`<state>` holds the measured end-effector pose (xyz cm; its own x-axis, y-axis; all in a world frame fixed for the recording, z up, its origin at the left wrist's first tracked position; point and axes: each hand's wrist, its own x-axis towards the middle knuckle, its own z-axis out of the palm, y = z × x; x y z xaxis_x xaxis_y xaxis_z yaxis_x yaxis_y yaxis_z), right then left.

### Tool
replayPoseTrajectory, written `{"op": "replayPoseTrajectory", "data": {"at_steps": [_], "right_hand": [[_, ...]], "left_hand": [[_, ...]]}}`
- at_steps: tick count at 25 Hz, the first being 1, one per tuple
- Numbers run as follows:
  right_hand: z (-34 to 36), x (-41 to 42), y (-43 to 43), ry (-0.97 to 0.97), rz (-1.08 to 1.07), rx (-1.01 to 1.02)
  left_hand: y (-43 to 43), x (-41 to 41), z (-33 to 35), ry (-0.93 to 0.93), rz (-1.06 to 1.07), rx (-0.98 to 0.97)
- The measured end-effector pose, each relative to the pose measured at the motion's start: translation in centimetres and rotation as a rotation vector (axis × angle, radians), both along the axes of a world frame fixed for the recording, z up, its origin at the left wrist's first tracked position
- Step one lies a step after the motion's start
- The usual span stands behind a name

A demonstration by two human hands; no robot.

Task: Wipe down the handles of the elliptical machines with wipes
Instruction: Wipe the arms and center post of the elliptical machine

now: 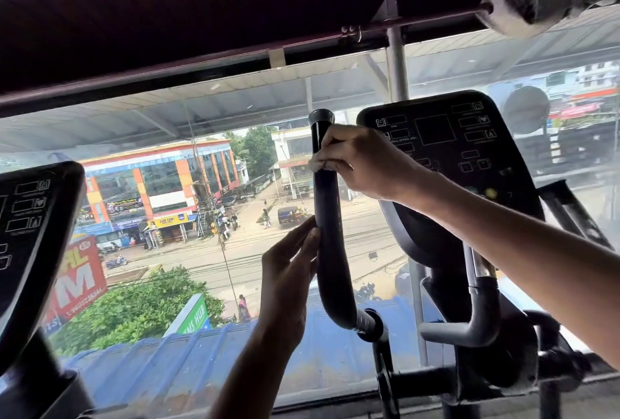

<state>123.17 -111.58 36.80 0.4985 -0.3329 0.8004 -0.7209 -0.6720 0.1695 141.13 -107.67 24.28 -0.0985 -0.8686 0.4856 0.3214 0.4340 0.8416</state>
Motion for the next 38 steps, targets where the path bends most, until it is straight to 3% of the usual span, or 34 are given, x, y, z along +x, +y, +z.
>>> {"op": "replayPoseTrajectory", "data": {"at_steps": [4, 8, 12, 16, 19, 23, 27, 30, 34, 38], "right_hand": [[-0.1, -0.6, 1.6, 0.208, 0.09, 0.123], [-0.3, -0.1, 0.7, 0.025, -0.02, 0.02], [-1.4, -0.4, 2.2, 0.212, 0.07, 0.152], [-0.7, 0.4, 0.9, 0.106, -0.053, -0.022], [-0.8, 0.3, 1.4, 0.298, 0.005, 0.009], [-0.9, 1.0, 1.2, 0.282, -0.115, -0.065], [-1.3, 1.6, 2.8, 0.511, -0.085, 0.017], [-1.4, 1.7, 3.1, 0.443, -0.191, -0.058], [-2.9, 1.8, 4.6, 0.65, -0.09, 0.056], [-2.8, 1.3, 3.9, 0.379, -0.174, -0.079]], "left_hand": [[0.3, 0.0, -0.5, -0.017, 0.018, -0.012], [0.6, 0.1, -0.6, 0.004, 0.012, -0.011], [0.8, 0.2, -0.4, -0.014, 0.008, -0.018], [0.9, 0.5, -0.4, -0.016, -0.004, 0.005], [1.0, 0.6, -0.7, -0.001, -0.016, 0.027], [1.1, 0.6, -1.1, 0.009, -0.028, 0.022], [1.4, 0.6, -1.6, 0.039, -0.031, 0.057], [1.8, 0.9, -2.3, 0.033, -0.067, 0.085], [2.1, 1.1, -2.9, 0.037, -0.113, 0.099], [2.2, 1.3, -3.2, 0.027, -0.127, 0.1]]}}
